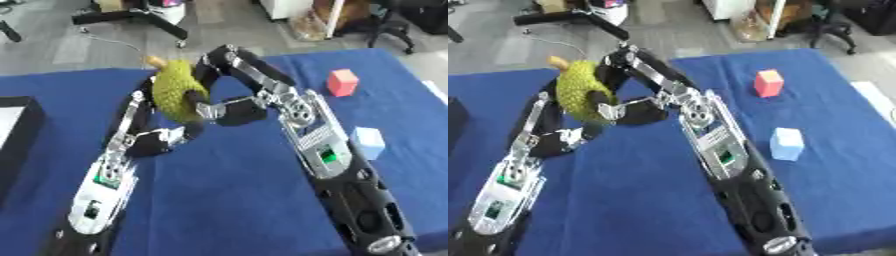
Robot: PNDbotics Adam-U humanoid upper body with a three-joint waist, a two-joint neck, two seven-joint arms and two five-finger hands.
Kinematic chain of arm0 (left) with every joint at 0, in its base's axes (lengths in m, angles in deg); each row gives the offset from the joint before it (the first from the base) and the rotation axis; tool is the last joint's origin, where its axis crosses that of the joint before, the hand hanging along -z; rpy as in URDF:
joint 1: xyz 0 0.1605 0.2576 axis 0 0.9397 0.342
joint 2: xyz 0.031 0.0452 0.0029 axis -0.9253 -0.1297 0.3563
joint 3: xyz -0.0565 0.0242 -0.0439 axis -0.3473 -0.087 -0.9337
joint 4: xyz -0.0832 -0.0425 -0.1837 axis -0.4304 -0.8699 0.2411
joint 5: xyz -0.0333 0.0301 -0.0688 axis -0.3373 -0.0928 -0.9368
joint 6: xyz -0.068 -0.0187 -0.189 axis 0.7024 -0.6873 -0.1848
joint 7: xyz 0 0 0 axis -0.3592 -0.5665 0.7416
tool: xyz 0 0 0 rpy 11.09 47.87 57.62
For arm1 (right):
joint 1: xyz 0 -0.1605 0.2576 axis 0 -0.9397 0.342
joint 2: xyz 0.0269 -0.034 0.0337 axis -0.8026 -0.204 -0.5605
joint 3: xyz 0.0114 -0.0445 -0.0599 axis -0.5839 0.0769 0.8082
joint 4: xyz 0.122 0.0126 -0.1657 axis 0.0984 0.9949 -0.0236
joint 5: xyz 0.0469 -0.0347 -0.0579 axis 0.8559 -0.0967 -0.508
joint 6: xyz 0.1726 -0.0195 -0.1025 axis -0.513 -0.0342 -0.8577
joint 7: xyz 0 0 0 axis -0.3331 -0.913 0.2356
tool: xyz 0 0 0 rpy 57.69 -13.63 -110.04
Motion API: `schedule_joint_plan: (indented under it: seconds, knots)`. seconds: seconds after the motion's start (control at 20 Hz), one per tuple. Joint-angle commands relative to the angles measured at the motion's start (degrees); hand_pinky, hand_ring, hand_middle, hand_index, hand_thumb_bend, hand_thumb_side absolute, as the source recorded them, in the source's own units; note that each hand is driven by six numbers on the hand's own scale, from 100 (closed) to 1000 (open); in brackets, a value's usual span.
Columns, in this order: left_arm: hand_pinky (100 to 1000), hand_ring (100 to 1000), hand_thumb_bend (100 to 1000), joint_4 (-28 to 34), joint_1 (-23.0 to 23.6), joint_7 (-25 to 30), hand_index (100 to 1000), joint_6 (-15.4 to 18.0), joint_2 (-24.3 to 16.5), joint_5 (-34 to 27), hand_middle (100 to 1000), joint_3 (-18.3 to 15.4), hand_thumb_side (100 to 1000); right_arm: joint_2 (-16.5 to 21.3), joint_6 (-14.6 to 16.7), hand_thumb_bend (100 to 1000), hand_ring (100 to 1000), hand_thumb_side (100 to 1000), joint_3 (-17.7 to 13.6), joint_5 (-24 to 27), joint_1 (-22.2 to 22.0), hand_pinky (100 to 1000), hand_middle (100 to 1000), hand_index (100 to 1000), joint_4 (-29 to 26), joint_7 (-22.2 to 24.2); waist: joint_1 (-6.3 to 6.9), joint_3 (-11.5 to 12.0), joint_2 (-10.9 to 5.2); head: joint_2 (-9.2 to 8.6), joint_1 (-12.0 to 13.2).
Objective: Pick up the objects with one hand, pass them to the other hand, and then place them into the box on the other side of the table.
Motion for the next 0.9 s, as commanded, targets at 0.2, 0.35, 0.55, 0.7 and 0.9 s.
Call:
schedule_joint_plan:
  seconds: [0.2, 0.35, 0.55, 0.7, 0.9]
  knots:
    - [770, 626, 551, 0.83, -1.55, -2.19, 700, -0.25, 1.00, 0.18, 635, 0.42, 328, -0.20, 0.24, 100, 590, 100, 0.79, 0.62, 0.69, 611, 365, 396, -0.26, 0.88, -0.08, 0.03, -0.98, -0.14, -0.27]
    - [738, 574, 372, 0.78, -1.64, -4.14, 648, -0.63, 1.10, 0.53, 574, 0.44, 285, -0.07, 0.37, 100, 590, 100, 1.12, 0.88, 0.60, 611, 365, 397, -0.32, 1.31, -0.10, 0.01, -0.96, -0.14, -0.25]
    - [677, 494, 136, 0.61, -1.63, -6.30, 561, -1.16, 1.10, 1.06, 486, 0.53, 201, 0.66, 0.33, 100, 591, 100, 1.13, 1.57, 0.45, 611, 366, 398, -0.79, 1.55, -0.10, -0.06, -0.95, -0.14, -0.23]
    - [645, 460, 100, 0.54, -1.62, -7.08, 526, -1.34, 1.10, 1.34, 450, 0.59, 164, 0.93, 0.18, 100, 592, 100, 1.09, 2.03, 0.40, 612, 369, 403, -1.09, 1.65, -0.11, -0.12, -0.96, -0.14, -0.21]
    - [613, 425, 100, 0.36, -1.41, -7.73, 495, -1.55, 1.08, 1.14, 413, 0.52, 157, 1.09, 0.04, 100, 594, 100, 0.87, 2.26, 0.33, 613, 376, 413, -1.39, 1.58, -0.11, -0.19, -0.97, -0.14, -0.18]
